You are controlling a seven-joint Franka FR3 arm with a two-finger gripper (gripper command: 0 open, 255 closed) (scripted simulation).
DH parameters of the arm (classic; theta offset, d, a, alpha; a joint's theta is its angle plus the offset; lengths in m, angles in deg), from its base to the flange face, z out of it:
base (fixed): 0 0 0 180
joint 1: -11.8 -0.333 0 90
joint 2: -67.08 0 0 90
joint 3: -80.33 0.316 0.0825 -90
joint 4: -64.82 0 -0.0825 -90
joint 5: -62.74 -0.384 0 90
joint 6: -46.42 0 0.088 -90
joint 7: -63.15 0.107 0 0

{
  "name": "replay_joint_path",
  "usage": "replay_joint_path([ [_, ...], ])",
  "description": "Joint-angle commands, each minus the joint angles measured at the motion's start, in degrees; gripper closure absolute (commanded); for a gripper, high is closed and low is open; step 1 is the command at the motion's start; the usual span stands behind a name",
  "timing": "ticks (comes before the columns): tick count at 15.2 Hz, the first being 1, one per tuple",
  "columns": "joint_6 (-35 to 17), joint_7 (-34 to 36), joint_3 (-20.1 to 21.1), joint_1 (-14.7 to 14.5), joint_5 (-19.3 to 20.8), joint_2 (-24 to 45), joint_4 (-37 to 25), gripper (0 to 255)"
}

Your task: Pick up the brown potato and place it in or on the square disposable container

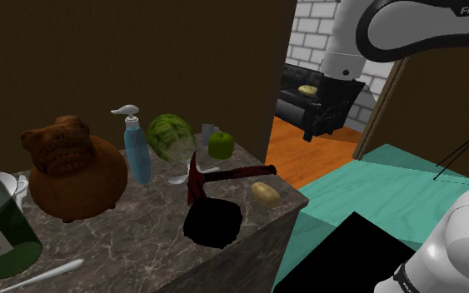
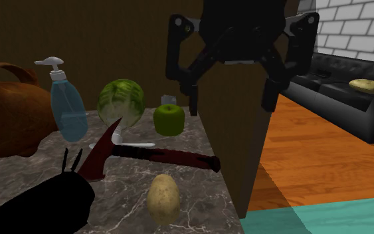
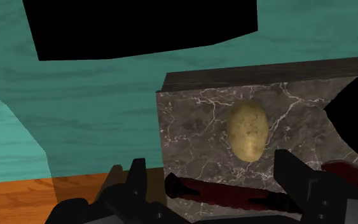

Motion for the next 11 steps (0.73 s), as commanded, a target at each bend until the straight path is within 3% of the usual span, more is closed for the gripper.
replay_joint_path([
  [1,-3.1,1.6,1.3,-0.1,-0.5,3.7,0.4,0],
  [11,-15.2,9.9,7.0,-0.8,-1.3,22.6,-0.9,0],
])
